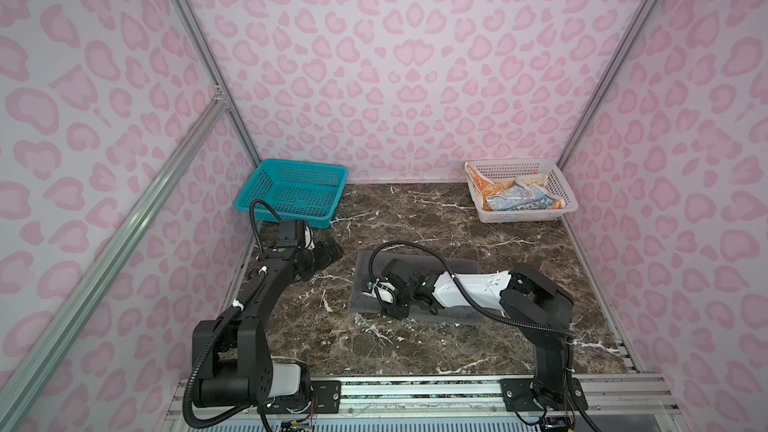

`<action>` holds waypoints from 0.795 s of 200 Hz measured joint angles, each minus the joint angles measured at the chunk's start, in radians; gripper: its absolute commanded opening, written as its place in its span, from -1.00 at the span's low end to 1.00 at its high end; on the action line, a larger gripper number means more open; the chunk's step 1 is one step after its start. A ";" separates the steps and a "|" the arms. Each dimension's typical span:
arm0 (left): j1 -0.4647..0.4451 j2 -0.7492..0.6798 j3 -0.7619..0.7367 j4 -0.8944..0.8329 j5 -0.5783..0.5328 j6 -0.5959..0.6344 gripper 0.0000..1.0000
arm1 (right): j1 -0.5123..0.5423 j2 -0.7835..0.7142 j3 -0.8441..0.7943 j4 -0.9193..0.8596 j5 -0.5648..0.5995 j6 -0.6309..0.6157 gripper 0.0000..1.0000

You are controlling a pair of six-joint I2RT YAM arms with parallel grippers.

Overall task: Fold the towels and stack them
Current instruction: 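Grasp the folded towel with the left gripper and lift it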

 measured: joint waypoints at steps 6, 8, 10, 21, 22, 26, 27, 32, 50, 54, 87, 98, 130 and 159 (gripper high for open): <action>0.000 0.008 -0.005 0.003 0.011 -0.008 1.00 | -0.011 -0.008 -0.013 0.011 0.000 -0.003 -0.38; -0.001 0.011 -0.007 0.004 0.016 -0.008 1.00 | -0.016 -0.011 -0.018 0.014 -0.002 -0.002 -0.43; -0.002 0.013 -0.009 0.006 0.021 -0.010 1.00 | -0.022 -0.015 -0.023 0.017 -0.002 0.000 -0.48; -0.006 0.027 -0.021 0.021 0.044 -0.022 0.99 | -0.050 -0.039 -0.051 0.035 -0.017 0.017 -0.70; -0.008 0.029 -0.023 0.024 0.048 -0.025 0.99 | -0.051 -0.041 -0.053 0.036 -0.018 0.020 -0.71; -0.011 0.033 -0.029 0.033 0.057 -0.034 0.99 | -0.062 -0.050 -0.063 0.042 -0.027 0.031 -0.78; -0.012 0.034 -0.030 0.034 0.059 -0.035 0.99 | -0.064 -0.051 -0.064 0.043 -0.028 0.032 -0.80; -0.019 0.039 -0.035 0.042 0.071 -0.041 0.99 | -0.076 -0.063 -0.076 0.051 -0.039 0.033 -0.87; -0.056 0.064 -0.047 0.070 0.109 -0.071 0.99 | -0.110 -0.092 -0.104 0.070 -0.082 0.064 -1.00; -0.065 0.069 -0.047 0.077 0.115 -0.075 0.99 | -0.115 -0.097 -0.108 0.075 -0.091 0.064 -1.00; -0.156 0.134 -0.047 0.154 0.167 -0.133 0.98 | -0.148 -0.141 -0.151 0.138 -0.165 0.100 -1.00; -0.179 0.154 -0.046 0.175 0.186 -0.152 0.97 | -0.159 -0.152 -0.163 0.161 -0.183 0.113 -1.00; -0.209 0.196 -0.055 0.245 0.230 -0.212 0.90 | -0.181 -0.173 -0.194 0.225 -0.226 0.162 -1.00; -0.239 0.224 -0.072 0.277 0.255 -0.261 0.79 | -0.184 -0.174 -0.196 0.257 -0.237 0.180 -1.00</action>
